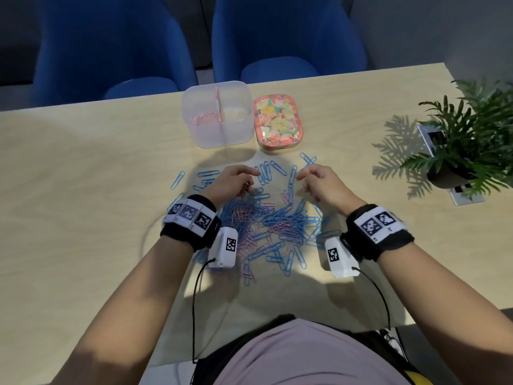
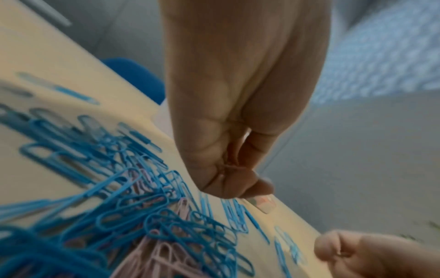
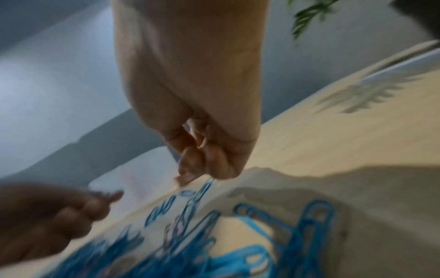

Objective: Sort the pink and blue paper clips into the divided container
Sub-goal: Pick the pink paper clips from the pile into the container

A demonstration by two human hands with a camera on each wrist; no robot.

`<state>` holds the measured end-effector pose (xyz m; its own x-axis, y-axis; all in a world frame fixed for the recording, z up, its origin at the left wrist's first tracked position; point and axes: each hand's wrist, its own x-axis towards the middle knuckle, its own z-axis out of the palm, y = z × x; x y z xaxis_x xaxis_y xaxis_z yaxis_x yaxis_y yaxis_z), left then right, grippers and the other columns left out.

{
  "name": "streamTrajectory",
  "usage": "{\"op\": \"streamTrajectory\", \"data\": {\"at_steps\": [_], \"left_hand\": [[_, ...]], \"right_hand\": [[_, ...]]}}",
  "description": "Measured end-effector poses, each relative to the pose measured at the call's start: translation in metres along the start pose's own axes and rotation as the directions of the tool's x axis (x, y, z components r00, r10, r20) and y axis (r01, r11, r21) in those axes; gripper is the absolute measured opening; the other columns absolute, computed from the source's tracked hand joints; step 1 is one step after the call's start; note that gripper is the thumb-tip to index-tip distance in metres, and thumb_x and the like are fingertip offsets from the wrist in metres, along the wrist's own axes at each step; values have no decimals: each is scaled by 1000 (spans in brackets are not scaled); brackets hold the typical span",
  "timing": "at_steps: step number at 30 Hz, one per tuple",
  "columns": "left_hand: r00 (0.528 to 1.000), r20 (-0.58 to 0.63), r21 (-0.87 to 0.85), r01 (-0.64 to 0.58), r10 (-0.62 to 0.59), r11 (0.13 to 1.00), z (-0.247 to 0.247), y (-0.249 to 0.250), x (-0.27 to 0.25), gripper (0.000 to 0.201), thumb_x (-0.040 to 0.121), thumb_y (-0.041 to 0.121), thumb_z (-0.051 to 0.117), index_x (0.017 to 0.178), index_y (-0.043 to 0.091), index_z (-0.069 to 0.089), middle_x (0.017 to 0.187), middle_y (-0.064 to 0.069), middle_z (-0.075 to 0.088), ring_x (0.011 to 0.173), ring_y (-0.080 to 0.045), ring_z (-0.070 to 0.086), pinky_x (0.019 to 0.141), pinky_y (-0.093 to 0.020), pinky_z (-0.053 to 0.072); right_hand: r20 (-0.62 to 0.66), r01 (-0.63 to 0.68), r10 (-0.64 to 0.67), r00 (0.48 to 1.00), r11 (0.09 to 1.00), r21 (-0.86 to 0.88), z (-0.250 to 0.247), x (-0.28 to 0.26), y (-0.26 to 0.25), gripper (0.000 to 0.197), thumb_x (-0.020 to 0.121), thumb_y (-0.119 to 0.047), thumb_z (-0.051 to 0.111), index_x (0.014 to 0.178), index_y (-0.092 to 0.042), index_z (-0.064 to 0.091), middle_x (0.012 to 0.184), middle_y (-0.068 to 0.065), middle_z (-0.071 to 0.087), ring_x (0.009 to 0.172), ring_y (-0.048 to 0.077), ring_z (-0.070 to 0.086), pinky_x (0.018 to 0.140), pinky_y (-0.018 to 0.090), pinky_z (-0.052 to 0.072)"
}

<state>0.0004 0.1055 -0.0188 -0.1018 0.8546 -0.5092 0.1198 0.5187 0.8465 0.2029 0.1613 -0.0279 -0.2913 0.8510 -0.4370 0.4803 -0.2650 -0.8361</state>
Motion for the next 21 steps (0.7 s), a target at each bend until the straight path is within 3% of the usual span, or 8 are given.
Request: {"op": "streamTrajectory", "data": {"at_steps": [2, 4, 6, 8, 11, 13, 18, 21], "left_hand": [[999, -8, -35, 41, -42, 999, -3, 0, -1, 28, 94, 2, 35, 83, 12, 58, 68, -1, 48, 47, -5, 50, 47, -18, 34], [998, -10, 196, -58, 61, 979, -1, 0, -3, 20, 94, 11, 44, 85, 8, 62, 70, -3, 51, 57, -10, 46, 55, -21, 36], [977, 42, 475, -204, 209, 856, 4, -4, -6, 18, 91, 20, 53, 92, 6, 65, 73, -4, 55, 62, -13, 46, 62, -26, 39], [957, 95, 663, -265, 273, 700, 11, -9, -7, 16, 88, 25, 58, 94, 11, 65, 71, 1, 53, 65, -13, 46, 64, -28, 36], [927, 173, 844, -314, 333, 435, 24, -13, -6, 19, 88, 30, 57, 102, 17, 61, 96, -1, 59, 89, -18, 54, 74, -33, 43], [920, 218, 875, -331, 325, 353, 31, -13, -5, 18, 89, 26, 56, 102, 15, 62, 105, -6, 58, 102, -24, 55, 81, -39, 48], [947, 223, 891, -294, 230, 346, 37, -14, -5, 21, 91, 22, 55, 100, 4, 61, 109, -14, 56, 104, -31, 54, 89, -44, 48], [948, 239, 871, -304, 208, 385, 32, -19, -5, 22, 93, 20, 49, 96, 0, 57, 105, -17, 55, 98, -31, 54, 89, -41, 46]], "right_hand": [[6, 118, -125, 992, 920, -373, 13, 1, -2, 16, 87, -18, 51, 73, -16, 58, 65, 1, 54, 57, 16, 50, 56, 26, 38], [20, 152, -177, 984, 774, -615, 22, -3, -2, 15, 81, -31, 61, 81, -16, 60, 76, -1, 59, 72, 19, 52, 65, 29, 37], [16, 156, -199, 980, 710, -687, 27, -5, 1, 23, 76, -33, 66, 86, -14, 59, 83, 2, 63, 79, 23, 56, 65, 29, 37], [-26, 111, -178, 984, 714, -692, 29, -5, 2, 23, 72, -28, 69, 84, -13, 58, 85, 4, 64, 81, 27, 58, 64, 30, 38], [-63, 29, -94, 994, 749, -662, 30, -5, 7, 13, 73, -24, 68, 74, -15, 58, 84, 6, 67, 82, 29, 61, 64, 30, 40], [-66, 9, -67, 996, 766, -643, 33, -7, 11, 10, 76, -22, 66, 72, -15, 60, 84, 8, 68, 82, 30, 62, 65, 30, 41], [23, 40, -32, 999, 828, -559, 30, -4, 14, 24, 77, -14, 60, 56, -16, 51, 64, 3, 61, 66, 23, 58, 62, 28, 40], [23, 1, 3, 1000, 982, -190, 16, -8, 8, 30, 80, -3, 59, 53, -15, 51, 50, -1, 51, 44, 9, 45, 51, 23, 37]]}}
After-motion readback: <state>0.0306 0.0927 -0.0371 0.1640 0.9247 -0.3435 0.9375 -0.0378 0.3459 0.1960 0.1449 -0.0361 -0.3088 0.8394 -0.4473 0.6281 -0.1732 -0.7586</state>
